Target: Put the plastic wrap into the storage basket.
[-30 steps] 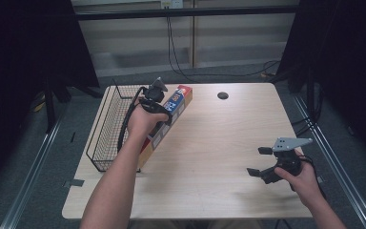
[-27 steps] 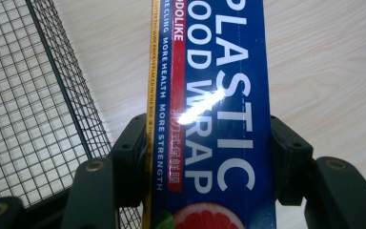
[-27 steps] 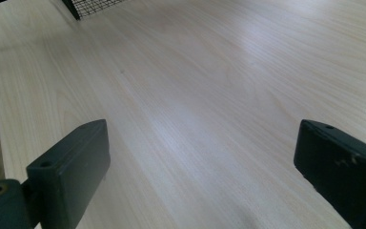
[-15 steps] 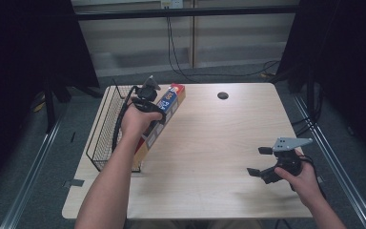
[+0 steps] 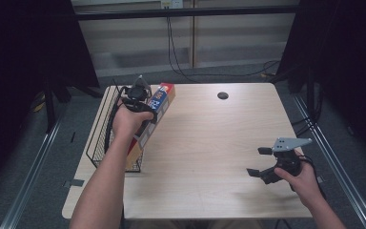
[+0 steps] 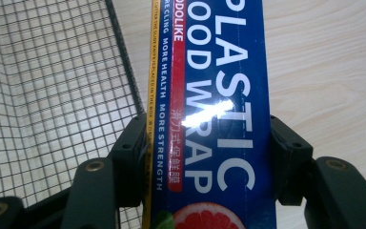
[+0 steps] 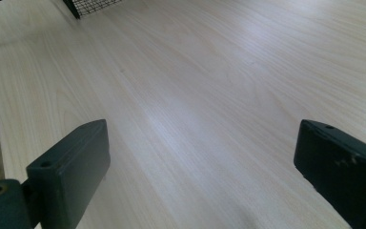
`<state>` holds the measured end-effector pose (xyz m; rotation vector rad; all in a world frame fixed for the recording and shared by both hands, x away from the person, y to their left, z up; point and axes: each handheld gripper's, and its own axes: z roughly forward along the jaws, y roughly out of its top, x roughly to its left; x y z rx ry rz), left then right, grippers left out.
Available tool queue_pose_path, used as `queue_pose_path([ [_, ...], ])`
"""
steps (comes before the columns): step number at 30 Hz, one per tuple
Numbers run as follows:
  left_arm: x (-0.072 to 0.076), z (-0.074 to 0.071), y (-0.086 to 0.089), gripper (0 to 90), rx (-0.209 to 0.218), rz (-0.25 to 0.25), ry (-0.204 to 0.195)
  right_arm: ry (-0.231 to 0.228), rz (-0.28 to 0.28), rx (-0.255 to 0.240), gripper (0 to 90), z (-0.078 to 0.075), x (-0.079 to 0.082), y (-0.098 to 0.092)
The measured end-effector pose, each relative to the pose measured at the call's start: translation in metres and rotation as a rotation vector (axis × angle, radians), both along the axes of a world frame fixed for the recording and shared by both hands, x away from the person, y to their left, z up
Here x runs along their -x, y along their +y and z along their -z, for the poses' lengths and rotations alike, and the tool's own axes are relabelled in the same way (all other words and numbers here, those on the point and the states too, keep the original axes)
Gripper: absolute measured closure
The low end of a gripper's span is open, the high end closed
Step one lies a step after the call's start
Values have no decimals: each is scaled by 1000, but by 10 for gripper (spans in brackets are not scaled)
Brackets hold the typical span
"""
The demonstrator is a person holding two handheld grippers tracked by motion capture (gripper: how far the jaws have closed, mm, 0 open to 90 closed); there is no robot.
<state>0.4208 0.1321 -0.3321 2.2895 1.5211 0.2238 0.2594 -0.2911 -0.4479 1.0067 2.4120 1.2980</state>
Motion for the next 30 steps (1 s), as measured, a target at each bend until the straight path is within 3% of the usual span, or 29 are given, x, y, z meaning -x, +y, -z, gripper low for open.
queue_pose_path([
  [10,2,2,14,430,-14,-53,-5,1,-6,-2,45,0,0,1],
  [30,6,3,33,430,-20,-109,-8,-4,-13,5,45,0,1,2],
])
